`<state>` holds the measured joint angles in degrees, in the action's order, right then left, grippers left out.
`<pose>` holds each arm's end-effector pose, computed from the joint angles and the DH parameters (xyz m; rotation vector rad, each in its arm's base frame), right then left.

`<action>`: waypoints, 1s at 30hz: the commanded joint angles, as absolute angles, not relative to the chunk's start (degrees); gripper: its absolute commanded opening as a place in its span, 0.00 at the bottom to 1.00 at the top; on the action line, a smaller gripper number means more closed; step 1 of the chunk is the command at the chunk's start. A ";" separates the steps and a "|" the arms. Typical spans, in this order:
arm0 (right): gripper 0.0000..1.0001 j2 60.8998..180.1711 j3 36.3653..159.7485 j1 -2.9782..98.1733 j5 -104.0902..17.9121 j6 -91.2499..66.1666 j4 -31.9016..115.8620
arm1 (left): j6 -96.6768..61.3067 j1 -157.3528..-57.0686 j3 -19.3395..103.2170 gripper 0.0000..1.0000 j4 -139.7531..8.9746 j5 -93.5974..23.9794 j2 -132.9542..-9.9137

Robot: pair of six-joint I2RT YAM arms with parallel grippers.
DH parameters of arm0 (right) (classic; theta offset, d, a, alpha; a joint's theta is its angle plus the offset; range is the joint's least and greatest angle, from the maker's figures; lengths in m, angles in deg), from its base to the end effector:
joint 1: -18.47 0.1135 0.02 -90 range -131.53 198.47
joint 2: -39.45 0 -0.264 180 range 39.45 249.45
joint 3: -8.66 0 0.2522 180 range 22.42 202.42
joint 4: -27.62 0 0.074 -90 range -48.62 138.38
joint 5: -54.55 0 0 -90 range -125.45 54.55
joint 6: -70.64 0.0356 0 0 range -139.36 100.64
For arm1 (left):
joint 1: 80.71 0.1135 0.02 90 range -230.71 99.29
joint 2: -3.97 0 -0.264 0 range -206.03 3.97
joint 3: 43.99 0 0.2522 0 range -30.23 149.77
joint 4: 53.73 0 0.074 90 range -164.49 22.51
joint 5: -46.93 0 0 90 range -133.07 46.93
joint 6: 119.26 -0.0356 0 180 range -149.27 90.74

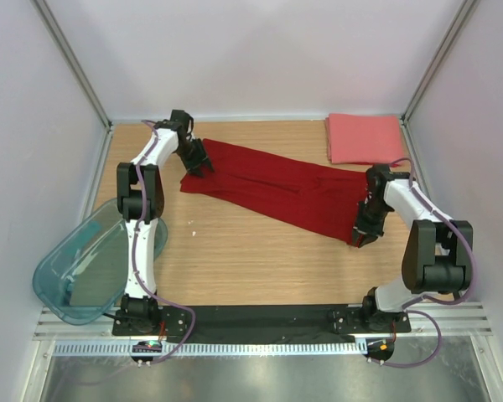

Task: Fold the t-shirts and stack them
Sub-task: Fold the tshirt

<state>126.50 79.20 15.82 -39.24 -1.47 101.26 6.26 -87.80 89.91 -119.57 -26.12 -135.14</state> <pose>0.2478 -0.0091 0.1960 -0.5579 -3.0784 -0.1021 0.5007 -0.0727 0.1612 -0.6391 2.8151 -0.5756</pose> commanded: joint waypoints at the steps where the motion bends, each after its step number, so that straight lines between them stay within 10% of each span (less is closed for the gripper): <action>1: 0.28 127.52 80.87 17.06 -39.05 -1.78 99.83 | 5.89 -87.57 88.86 0.45 -118.03 -27.51 -135.42; 18: 0.36 135.60 83.24 17.24 -31.76 0.51 97.20 | 4.84 -87.39 89.13 0.45 -119.61 -28.22 -137.44; 22: 0.29 135.78 83.16 17.24 -31.23 0.68 96.23 | 5.28 -87.39 90.53 0.45 -119.61 -28.13 -138.14; 26: 0.02 135.87 82.63 17.24 -30.27 0.42 96.58 | 5.54 -87.48 92.20 0.45 -120.14 -28.56 -138.94; 30: 0.01 135.78 84.20 17.68 -19.42 3.40 100.00 | 5.28 -87.30 92.90 0.45 -120.75 -29.97 -139.46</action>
<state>135.88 81.43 17.15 -29.19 1.18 97.39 6.31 -87.78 91.92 -121.03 -26.21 -136.29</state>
